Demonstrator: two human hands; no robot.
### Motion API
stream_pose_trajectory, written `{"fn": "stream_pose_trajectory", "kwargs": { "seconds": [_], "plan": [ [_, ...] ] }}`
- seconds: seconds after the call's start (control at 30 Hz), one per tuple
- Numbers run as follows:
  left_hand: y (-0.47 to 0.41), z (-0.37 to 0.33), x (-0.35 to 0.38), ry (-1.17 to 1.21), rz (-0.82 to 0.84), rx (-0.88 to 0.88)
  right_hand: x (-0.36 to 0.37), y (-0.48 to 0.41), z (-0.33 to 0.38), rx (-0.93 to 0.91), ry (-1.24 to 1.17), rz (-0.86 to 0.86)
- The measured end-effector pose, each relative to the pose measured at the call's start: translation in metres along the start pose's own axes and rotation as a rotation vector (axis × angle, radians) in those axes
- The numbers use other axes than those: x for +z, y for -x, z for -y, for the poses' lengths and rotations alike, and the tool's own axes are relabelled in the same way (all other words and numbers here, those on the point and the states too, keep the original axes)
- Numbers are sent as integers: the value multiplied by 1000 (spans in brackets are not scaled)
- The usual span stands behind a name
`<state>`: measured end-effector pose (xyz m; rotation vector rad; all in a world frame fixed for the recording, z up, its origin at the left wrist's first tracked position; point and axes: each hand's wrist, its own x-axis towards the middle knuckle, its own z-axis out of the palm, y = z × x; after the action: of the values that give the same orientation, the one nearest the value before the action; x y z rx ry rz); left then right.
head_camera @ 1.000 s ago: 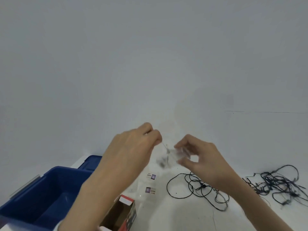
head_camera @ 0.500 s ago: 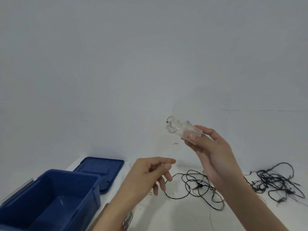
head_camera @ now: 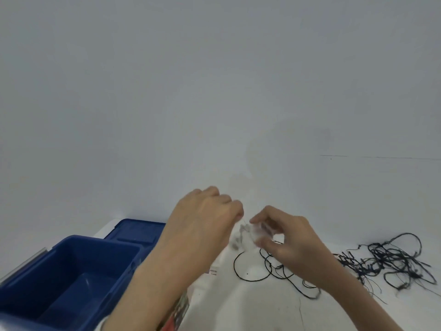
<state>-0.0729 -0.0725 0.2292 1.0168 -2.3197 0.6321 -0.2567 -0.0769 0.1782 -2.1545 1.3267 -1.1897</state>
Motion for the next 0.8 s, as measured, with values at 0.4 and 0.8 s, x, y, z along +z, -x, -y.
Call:
{"fn": "stream_pose_trajectory", "kwargs": {
  "seconds": [0.4, 0.8],
  "plan": [
    [14, -11, 34, 1278, 88, -654, -5, 1, 12, 213, -1252, -144],
    [18, -31, 26, 25, 105, -186, 12, 4, -1, -27, -105, -505]
  ]
}}
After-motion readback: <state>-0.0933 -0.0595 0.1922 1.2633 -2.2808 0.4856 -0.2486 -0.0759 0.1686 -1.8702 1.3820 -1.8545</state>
